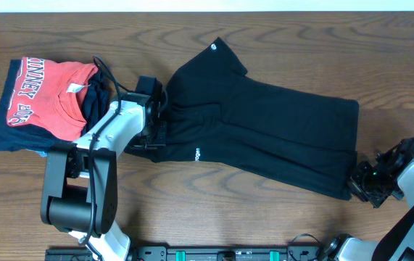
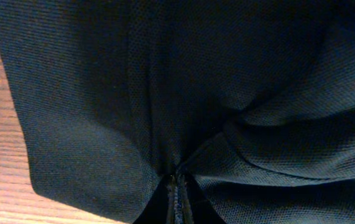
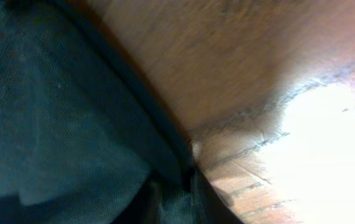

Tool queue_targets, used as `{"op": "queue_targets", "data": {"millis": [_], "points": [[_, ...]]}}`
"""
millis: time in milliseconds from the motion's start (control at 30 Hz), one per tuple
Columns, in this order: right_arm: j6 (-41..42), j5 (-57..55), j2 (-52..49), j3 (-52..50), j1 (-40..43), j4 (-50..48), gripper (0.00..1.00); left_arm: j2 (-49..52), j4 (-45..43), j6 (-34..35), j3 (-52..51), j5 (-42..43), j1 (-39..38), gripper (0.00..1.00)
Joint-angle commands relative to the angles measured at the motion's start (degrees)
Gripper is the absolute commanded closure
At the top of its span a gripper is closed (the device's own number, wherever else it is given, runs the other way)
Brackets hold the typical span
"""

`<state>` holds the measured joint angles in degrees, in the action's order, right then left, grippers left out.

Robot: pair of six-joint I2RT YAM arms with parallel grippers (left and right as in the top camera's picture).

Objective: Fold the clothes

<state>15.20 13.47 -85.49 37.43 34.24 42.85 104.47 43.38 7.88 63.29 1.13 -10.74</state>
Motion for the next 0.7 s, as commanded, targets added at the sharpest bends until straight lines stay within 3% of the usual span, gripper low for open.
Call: {"op": "queue_targets", "data": {"millis": [0,133,333,533,567,667], "points": [[0.20,0.02,-1.07,-1.09,0.37,-0.39,0.98,-0.44,0.15,0.33,1.09,-0.26,0.61,0.94],[1.07,-0.48,-0.98,2.36,1.01,2.23,0.99,-0.52,2.69,0.33,3.32,-0.74,1.55,0.94],[3.91,-11.19,-0.98,9.51,1.42,11.47,0.99,-0.79,4.52,0.35,4.15,-3.74,4.44,0.94],[4.94,-10.23,-0.98,11.65,1.36,12.66,0.99,-0.81,3.74,0.31,4.15,-3.45,6.23,0.94],[4.04,-8.94,-0.98,11.65,1.36,12.68,0.95,-0.81,3.69,0.28,4.15,-3.45,6.23,0.94],[2.71,-7.45,-0.98,11.65,1.38,12.90,0.63,-0.81,3.48,0.13,4.15,-3.45,6.16,0.91]]}}
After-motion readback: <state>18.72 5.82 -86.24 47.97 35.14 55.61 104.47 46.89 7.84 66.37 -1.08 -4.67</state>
